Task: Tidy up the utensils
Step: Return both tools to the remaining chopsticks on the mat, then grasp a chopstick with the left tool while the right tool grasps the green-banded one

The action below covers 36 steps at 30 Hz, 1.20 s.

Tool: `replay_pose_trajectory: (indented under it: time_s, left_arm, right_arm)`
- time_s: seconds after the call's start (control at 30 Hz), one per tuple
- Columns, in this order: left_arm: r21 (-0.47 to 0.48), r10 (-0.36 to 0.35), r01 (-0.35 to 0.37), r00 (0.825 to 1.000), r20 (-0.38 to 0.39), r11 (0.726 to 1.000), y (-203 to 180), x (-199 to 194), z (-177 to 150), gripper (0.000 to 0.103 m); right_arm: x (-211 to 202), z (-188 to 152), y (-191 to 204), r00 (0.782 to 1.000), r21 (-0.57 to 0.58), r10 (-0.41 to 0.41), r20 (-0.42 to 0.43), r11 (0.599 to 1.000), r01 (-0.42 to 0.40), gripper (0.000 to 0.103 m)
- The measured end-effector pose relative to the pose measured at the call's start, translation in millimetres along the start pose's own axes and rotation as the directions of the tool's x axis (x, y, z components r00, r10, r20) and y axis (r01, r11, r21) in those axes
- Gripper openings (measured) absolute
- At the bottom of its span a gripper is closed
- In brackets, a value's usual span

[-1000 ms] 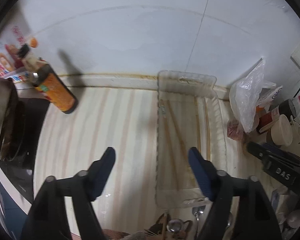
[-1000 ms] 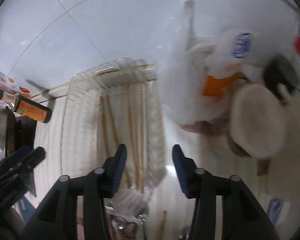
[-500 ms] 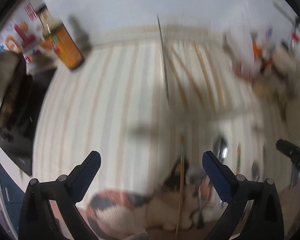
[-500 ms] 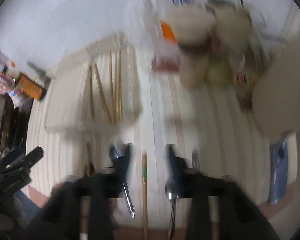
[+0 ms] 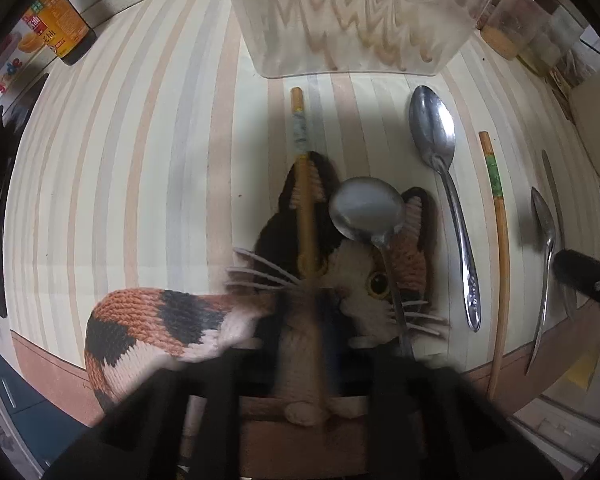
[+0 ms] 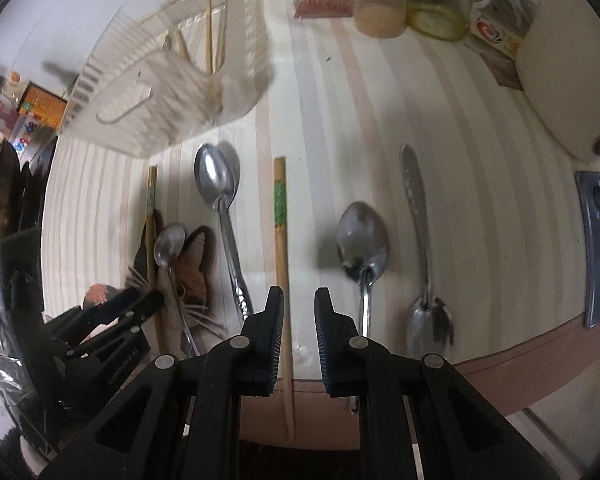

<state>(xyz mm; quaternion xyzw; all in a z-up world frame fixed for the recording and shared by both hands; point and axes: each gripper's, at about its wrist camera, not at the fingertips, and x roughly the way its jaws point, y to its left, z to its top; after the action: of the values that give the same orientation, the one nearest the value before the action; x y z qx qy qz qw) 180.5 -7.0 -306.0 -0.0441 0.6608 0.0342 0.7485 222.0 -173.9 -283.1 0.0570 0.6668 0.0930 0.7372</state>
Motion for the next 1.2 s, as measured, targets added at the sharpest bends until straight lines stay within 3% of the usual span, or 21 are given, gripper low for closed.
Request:
replay_pose_trajectory:
  time_s: [0.2,0.3,0.37,0.47,0.77,1.2]
  left_arm:
    - [-0.078,-0.001,-0.002,1.000,-0.029,0.997,30,2,-22,0.005]
    - [-0.110,-0.009,0.006,0.999,-0.035,0.994,43,4,-35,0.005]
    - [-0.116,-0.014,0.010,0.999,-0.033,0.993,46,6,-38,0.005]
    - [-0.113,-0.006,0.002,1.000,-0.030,0.994,47,8,-41,0.005]
    - [-0.117,-0.008,0.005,1.000,-0.029,0.993,42,-3,-40,0.007]
    - [-0.113,-0.018,0.015,1.000,-0.025,0.993,46,-7,-30,0.009]
  right_arm:
    - [29,-6,23,0.998,-0.056,-0.031,-0.046,0.998,0.029,0.017]
    - [42,-8,34,0.992,-0.103,-0.123,-0.036,0.988,0.119,0.019]
    - [47,-13,39,0.985,-0.139,-0.168,-0.046,0.977,0.161,0.007]
    - [48,-25,40,0.980,-0.174,-0.191,-0.063,0.969,0.177,0.007]
    - [49,-45,41,0.972,-0.184,-0.222,-0.072,0.961,0.206,0.007]
    - [48,-40,36,0.972,-0.178,-0.223,-0.071,0.962,0.208,0.007]
